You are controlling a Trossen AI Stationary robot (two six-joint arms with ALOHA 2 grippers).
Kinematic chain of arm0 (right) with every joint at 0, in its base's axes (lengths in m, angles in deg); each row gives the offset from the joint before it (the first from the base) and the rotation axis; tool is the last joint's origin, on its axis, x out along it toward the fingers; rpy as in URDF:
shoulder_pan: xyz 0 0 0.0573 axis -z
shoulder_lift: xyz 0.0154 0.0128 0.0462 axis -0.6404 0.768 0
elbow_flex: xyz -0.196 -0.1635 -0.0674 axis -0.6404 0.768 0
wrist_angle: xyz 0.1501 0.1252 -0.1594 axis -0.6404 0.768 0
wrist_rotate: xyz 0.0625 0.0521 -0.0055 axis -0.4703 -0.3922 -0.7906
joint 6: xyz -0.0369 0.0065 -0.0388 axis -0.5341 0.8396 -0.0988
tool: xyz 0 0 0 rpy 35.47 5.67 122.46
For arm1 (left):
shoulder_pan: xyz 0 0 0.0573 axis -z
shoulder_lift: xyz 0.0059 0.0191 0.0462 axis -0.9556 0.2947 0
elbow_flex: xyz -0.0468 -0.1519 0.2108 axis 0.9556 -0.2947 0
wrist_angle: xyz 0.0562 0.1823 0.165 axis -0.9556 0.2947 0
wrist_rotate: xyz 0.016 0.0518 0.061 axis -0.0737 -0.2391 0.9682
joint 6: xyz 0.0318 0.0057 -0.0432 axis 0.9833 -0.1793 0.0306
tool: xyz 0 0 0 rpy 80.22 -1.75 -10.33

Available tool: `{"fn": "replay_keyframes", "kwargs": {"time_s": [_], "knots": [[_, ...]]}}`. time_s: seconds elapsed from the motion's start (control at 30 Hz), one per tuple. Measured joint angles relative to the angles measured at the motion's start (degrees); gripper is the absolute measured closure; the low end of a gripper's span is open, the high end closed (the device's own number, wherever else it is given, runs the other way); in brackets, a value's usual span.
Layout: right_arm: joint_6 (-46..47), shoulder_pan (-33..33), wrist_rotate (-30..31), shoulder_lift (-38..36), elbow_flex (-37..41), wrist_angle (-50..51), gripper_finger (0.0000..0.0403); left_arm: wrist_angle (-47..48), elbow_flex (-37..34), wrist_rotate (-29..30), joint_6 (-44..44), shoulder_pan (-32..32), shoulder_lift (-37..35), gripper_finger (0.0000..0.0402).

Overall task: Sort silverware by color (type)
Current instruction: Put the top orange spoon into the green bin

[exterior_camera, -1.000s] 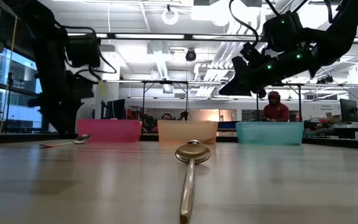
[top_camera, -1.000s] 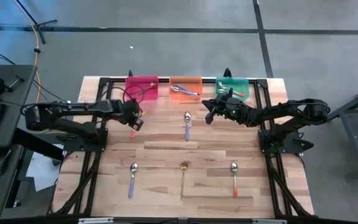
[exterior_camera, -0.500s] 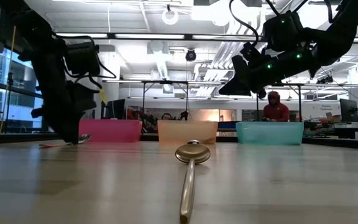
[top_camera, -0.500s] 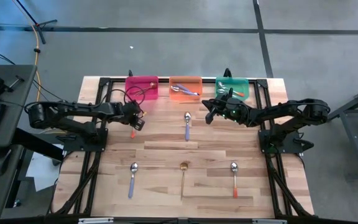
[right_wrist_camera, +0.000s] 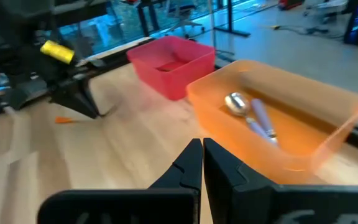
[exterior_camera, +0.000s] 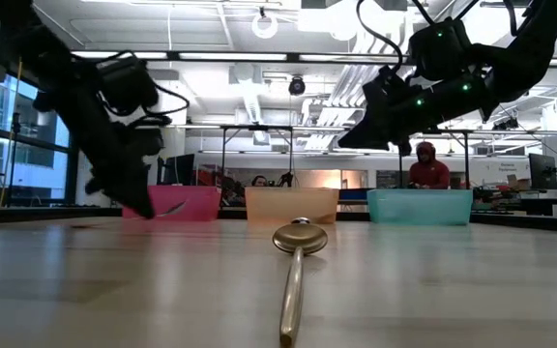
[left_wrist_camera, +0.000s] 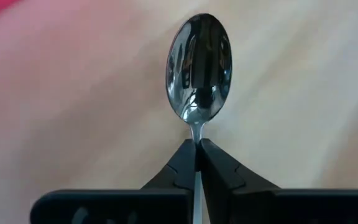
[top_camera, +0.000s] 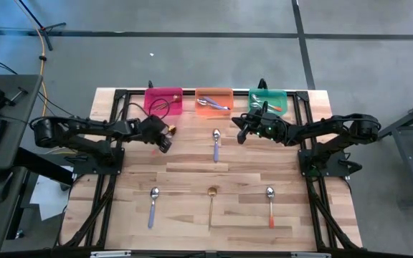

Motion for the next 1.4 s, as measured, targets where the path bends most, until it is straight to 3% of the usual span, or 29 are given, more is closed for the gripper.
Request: {"fn": "replay_keyframes", "kwargs": {"time_s": [0.2,0.37,0.47,0.63,0.9,1.17,1.4], "knots": [[2.2,0.0,-4.1,0.1,0.0,0.0,0.0402,-31.9,-7.9,-10.0,-1.2,-1.4,0.0,0.04],[4.0,-1.4,-8.9,2.1,0.0,-5.1,0.04,-46.6,-10.1,-11.3,-0.1,-0.9,0.0,0.0401],[3.9,-3.8,-9.3,5.1,-1.6,-8.0,0.0381,-51.5,-10.0,-11.3,0.5,0.0,0.0,0.0401],[1.4,-7.4,-9.7,12.8,-8.6,-10.0,0.0314,-59.5,-9.4,-13.6,1.5,2.1,0.0,0.0401],[2.0,-8.6,-17.5,29.5,-23.4,-17.9,0.0233,-67.3,-9.3,-13.7,5.0,5.6,0.5,0.0401],[1.6,-8.6,-20.5,37.7,-36.4,-18.3,0.0224,-68.0,-9.3,-12.1,6.7,7.5,0.5,0.0401],[1.0,-8.5,-20.0,38.5,-39.1,-16.8,0.0241,-68.8,-9.3,-11.3,6.6,7.6,0.5,0.0401]]}}
